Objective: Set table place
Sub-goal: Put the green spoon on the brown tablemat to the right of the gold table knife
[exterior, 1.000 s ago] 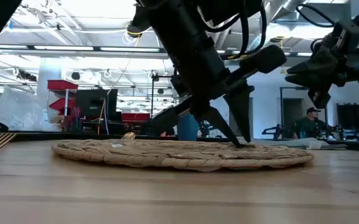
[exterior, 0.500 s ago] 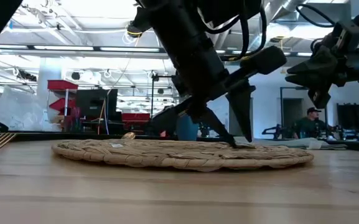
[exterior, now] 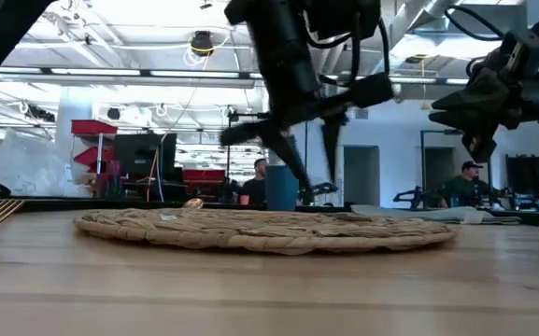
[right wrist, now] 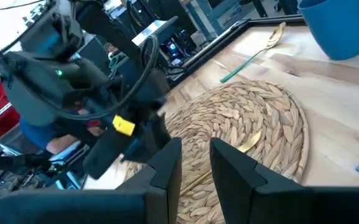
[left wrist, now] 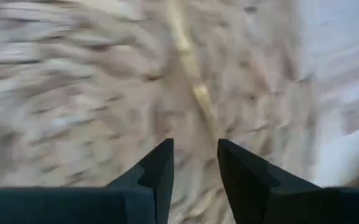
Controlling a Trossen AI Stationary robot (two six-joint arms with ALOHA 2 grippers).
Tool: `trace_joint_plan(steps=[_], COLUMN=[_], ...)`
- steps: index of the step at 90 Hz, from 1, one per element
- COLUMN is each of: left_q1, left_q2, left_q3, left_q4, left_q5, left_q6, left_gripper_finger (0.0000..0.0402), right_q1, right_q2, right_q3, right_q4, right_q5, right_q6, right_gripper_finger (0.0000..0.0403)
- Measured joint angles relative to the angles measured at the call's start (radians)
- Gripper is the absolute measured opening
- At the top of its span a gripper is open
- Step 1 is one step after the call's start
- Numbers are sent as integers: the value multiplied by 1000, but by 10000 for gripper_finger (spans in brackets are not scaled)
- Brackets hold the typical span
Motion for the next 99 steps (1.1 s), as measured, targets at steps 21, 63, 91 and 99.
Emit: trace_joint_plan(steps=[21,63,91,99], left_q1=[76,267,500,556], left_q2=[-5,-281,-691,-694], left_q3=[55,-371,-786,-800], left_q4=[-450,-168,144,202], left_q5=[-84,-78,-99,-78], left_q6=[-42,121,201,265], left_gripper_finger=[107,107,107,107], right_q1=[0,1,0,0], right_q2=[0,0,0,0], right_q3=[0,0,0,0], right_q4=[0,5,7,6], right_q5=[-1,-37,-52,-53], right_q6=[0,0,0,0], right_gripper_finger=[71,71,71,71])
